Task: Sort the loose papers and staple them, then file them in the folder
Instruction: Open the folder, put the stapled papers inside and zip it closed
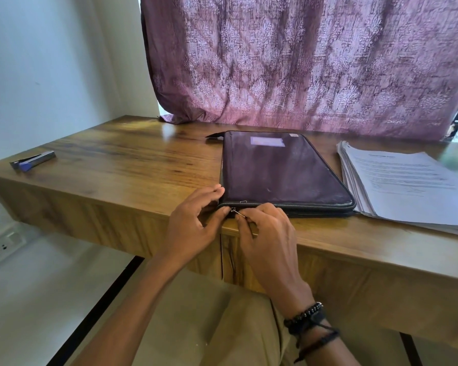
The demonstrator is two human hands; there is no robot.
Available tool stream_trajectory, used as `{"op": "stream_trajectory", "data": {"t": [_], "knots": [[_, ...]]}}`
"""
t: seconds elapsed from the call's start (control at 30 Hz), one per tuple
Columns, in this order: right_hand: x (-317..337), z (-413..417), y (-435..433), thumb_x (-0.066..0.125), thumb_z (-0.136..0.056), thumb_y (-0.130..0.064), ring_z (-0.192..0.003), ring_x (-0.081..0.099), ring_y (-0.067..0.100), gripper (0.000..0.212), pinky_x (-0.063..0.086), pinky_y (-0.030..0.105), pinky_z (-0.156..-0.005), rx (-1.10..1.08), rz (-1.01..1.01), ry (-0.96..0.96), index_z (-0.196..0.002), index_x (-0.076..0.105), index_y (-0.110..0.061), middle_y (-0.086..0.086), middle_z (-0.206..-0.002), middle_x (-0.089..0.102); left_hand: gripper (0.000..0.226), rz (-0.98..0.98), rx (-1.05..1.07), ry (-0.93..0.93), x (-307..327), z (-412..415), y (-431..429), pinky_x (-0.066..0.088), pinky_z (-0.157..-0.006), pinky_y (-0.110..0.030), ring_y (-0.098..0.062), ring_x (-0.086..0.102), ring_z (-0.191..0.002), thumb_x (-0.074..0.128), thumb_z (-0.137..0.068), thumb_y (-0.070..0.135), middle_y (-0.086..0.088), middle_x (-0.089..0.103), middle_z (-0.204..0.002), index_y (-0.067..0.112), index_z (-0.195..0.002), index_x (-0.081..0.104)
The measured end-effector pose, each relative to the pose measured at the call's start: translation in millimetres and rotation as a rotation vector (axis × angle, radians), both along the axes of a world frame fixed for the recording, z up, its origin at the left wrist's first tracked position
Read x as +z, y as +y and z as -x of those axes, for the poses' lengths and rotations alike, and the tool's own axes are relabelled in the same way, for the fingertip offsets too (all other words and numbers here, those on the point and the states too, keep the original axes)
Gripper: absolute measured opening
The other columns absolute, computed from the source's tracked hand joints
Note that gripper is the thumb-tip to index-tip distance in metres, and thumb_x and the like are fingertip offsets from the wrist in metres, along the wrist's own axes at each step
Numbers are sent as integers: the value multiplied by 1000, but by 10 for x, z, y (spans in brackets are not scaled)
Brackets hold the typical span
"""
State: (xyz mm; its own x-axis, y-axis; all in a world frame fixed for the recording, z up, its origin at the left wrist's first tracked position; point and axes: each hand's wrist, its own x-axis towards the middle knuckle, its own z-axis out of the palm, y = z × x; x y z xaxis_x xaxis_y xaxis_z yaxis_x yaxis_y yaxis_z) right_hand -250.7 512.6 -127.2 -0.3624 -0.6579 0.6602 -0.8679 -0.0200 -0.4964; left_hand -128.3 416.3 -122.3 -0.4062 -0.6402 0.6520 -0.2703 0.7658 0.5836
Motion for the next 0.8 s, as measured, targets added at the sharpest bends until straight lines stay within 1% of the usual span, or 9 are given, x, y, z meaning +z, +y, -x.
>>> {"op": "stream_trajectory", "data": {"t": [0.07, 0.17, 0.33, 0.43, 0.5, 0.57, 0.63, 0.7, 0.8], "knots": [[1, 0, 6, 62, -92, -21, -72, 49, 11, 12, 46, 28, -60, 0, 4, 0, -85, 72, -17, -5, -77, 57, 37, 48, 56, -6, -27, 39, 24, 48, -99, -23, -4, 56, -118, 67, -87, 22, 5, 63, -125, 15, -123, 64], [18, -1, 16, 62, -93, -22, -72, 48, 9, 13, 45, 26, -60, 5, -1, -1, -86, 72, -17, -7, -77, 56, 36, 70, 120, -17, -31, 80, 84, 49, -99, -27, -6, 56, -119, 66, -88, 16, 3, 63, -126, 15, -124, 64], [43, 77, 27, 62, -92, -21, -72, 50, 10, 12, 48, 35, -64, 33, -10, 8, -84, 71, -20, -7, -75, 57, 37, 56, 147, -13, 3, 108, 161, 50, -99, -33, -9, 57, -119, 64, -88, 13, -1, 63, -127, 13, -125, 63], [72, 280, 173, 66, -89, -20, -70, 51, 7, 12, 49, 28, -63, 6, -33, -13, -78, 70, -21, -9, -73, 57, 38, 26, 126, 32, 12, 77, 117, 50, -100, -36, -13, 59, -118, 65, -86, 4, -5, 64, -125, 9, -124, 62], [98, 503, 343, 70, -86, -20, -68, 52, 2, 13, 44, 19, -61, -45, -57, -20, -74, 69, -23, -12, -72, 56, 39, 2, 148, 65, 25, 34, 70, 50, -98, -28, -14, 61, -114, 65, -84, -2, -6, 65, -122, 8, -122, 63], [148, 743, 554, 73, -84, -21, -66, 52, -1, 13, 35, 10, -61, -114, -117, -25, -73, 68, -24, -16, -70, 56, 39, 1, 172, 82, 26, -10, 28, 45, -94, -12, -13, 61, -110, 64, -83, -6, -3, 65, -119, 6, -120, 64], [207, 941, 748, 74, -83, -22, -63, 52, -2, 13, 31, 8, -58, -154, -158, -58, -71, 69, -24, -17, -68, 58, 40, -3, 194, 108, 10, -64, -22, 41, -91, -3, -13, 61, -107, 63, -82, -10, 0, 63, -114, 5, -119, 64], [262, 1053, 870, 76, -81, -26, -61, 54, -3, 12, 31, 7, -55, -152, -171, -82, -72, 69, -29, -19, -67, 59, 39, 16, 238, 124, -17, -111, -79, 45, -92, -11, -19, 62, -105, 61, -81, -12, -3, 64, -111, 3, -117, 64], [242, 1077, 873, 75, -81, -29, -64, 55, -2, 11, 37, 8, -54, -107, -194, -62, -76, 67, -35, -20, -72, 61, 35, 88, 342, 67, -46, -98, -75, 49, -96, -43, -29, 57, -111, 59, -84, 0, -14, 63, -117, 1, -119, 62]]}}
